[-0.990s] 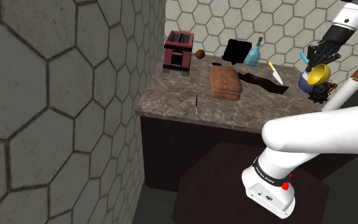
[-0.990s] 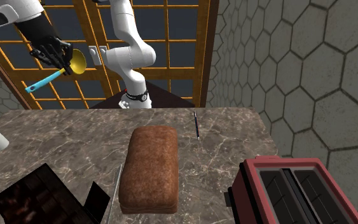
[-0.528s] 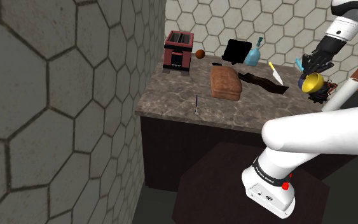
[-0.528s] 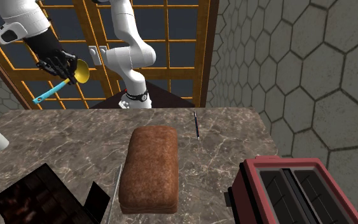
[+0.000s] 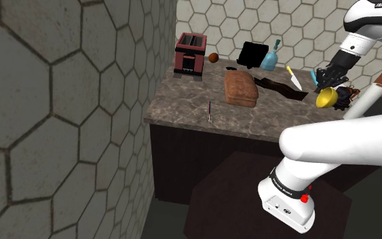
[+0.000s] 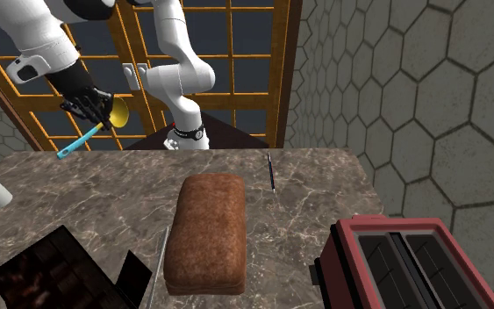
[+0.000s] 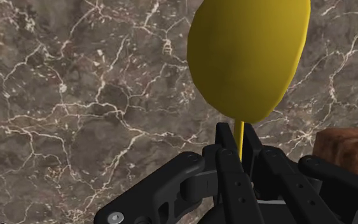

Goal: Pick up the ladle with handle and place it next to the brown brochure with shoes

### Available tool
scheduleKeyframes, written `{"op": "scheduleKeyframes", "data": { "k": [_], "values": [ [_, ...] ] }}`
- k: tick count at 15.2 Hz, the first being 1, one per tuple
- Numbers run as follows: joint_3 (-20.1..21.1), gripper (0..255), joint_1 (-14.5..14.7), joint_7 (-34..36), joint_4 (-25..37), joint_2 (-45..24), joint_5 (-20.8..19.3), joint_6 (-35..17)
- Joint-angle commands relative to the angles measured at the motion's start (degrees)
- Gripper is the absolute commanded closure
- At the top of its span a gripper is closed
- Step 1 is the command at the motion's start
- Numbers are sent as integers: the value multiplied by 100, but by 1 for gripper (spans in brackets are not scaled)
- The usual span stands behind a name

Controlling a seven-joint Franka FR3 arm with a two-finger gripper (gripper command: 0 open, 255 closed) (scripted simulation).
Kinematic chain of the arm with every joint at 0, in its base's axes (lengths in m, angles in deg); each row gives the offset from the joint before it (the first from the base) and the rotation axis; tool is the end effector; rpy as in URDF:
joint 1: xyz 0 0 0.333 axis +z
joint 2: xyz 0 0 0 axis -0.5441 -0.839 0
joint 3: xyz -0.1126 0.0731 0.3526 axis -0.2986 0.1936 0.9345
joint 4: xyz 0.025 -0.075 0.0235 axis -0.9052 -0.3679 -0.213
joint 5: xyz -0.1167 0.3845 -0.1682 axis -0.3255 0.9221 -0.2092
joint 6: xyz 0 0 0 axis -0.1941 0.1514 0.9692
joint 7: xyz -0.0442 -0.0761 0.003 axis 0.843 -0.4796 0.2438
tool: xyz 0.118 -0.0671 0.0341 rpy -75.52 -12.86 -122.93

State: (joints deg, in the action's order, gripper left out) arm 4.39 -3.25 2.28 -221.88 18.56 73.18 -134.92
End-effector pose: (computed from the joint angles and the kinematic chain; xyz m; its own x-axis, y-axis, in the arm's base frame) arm 0.0833 -0.3628 0.5160 0.6389 -0.7650 -0.0811 -0.7661 -0.6231 -0.1579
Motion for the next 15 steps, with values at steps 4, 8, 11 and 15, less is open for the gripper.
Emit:
{"op": "scheduleKeyframes", "data": {
  "k": [4,8,11,15],
  "values": [
    [-102,255,-23,-20,-357,-25,-70,-385],
    [-200,255,-38,-47,-622,-75,-129,-700],
    [-280,255,-45,-70,-811,-129,-172,-943],
    [-396,255,-46,-106,-1047,-227,-225,-1277]
  ]
}}
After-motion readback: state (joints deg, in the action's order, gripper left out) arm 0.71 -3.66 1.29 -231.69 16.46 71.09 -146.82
